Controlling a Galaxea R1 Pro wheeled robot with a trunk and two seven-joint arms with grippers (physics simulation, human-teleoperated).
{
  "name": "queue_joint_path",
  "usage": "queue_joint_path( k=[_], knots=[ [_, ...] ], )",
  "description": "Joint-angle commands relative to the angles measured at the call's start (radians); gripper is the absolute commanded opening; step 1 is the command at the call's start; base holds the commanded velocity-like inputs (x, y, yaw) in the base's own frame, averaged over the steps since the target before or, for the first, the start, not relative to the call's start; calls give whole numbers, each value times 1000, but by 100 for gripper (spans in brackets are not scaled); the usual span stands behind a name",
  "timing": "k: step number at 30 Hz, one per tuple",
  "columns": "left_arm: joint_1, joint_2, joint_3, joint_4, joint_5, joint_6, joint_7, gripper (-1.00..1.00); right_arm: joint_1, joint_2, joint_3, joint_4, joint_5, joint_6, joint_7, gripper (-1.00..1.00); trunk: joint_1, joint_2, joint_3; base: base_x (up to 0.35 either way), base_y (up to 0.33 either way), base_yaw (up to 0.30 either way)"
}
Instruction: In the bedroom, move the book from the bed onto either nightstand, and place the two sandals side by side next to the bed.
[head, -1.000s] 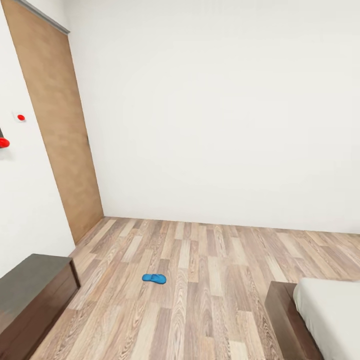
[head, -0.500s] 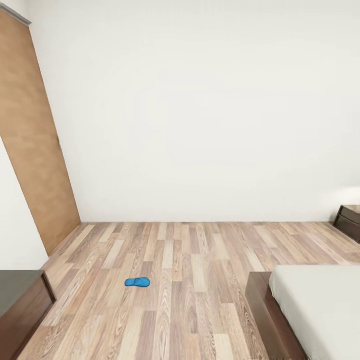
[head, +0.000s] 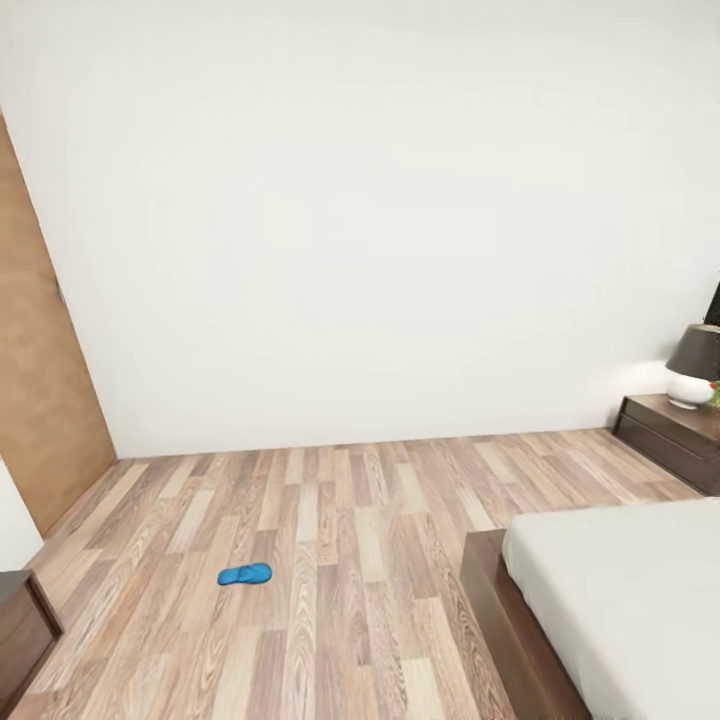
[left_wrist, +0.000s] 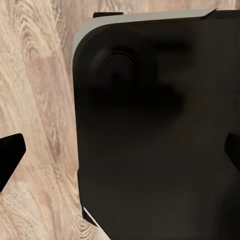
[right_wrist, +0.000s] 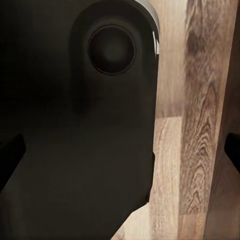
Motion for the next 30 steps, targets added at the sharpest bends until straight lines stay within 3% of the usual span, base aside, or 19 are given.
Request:
queue_joint_path(
  k=[1, 15, 30],
  knots=[
    [0, 0, 0, 0, 0, -3, -1, 100, 0, 0, 1, -1, -1, 0, 0, 100, 0, 0, -1, 0, 0, -112],
    [0, 1, 0, 0, 0, -4, -1, 100, 0, 1, 0, 1, -2, 0, 0, 100, 0, 0, -1, 14, 1, -41],
    [0, 0, 0, 0, 0, -23, -2, 100, 0, 1, 0, 1, -1, 0, 0, 100, 0, 0, -1, 190, 94, -4]
  ],
)
